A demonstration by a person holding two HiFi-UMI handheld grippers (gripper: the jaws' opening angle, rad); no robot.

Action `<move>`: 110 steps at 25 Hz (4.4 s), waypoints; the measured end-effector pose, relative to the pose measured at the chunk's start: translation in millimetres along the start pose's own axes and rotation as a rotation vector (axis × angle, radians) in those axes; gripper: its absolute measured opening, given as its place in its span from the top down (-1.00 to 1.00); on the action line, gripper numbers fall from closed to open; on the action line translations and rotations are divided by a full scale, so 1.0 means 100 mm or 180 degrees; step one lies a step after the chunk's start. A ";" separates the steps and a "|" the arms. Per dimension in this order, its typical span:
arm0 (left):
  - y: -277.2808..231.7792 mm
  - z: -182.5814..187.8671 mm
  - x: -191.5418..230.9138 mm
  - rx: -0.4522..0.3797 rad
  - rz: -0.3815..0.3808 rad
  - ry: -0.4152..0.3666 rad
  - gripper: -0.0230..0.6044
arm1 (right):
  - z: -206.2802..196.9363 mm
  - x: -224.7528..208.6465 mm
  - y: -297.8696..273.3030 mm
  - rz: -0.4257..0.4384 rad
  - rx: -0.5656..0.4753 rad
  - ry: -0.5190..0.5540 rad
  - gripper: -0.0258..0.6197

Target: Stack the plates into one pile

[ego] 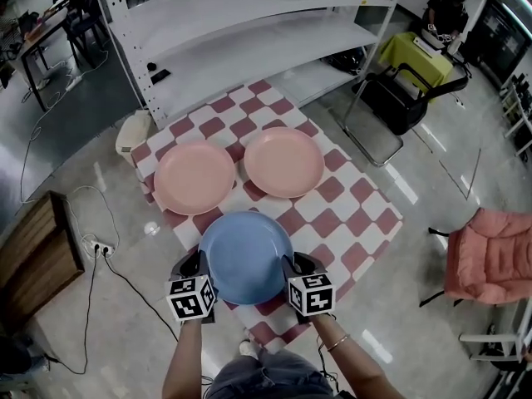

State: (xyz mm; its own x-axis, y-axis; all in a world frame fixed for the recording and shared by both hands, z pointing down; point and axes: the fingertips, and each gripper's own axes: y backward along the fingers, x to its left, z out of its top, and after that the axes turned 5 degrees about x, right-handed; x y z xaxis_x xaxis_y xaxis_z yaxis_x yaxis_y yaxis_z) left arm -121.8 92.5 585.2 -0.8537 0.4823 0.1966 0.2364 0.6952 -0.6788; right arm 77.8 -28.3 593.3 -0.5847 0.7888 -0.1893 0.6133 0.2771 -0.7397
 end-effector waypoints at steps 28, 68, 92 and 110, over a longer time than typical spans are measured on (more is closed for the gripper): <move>-0.44 1.17 -0.73 -0.0150 -0.0447 -0.0461 0.83 | 0.74 -0.69 0.22 -0.0235 -0.0256 -0.0461 0.63; -2.38 2.47 -1.21 0.0257 -0.1295 -0.1102 0.84 | 1.75 -1.68 -0.63 -0.1294 -0.0275 -0.1193 0.63; -2.59 2.39 -1.25 0.0516 -0.1078 -0.1366 0.71 | 1.68 -1.83 -0.83 -0.1393 -0.0068 -0.0914 0.63; -2.29 2.61 -1.15 0.0102 -0.0956 -0.1092 0.55 | 2.01 -1.65 -0.43 -0.1477 -0.0497 -0.0741 0.63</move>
State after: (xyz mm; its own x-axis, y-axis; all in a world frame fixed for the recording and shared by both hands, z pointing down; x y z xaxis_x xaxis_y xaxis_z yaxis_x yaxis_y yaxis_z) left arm -198.5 -260.9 533.4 -0.9878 0.0536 0.1462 -0.0551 0.7579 -0.6501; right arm 41.2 -280.6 526.6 -0.9043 0.4266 -0.0168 0.3238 0.6597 -0.6782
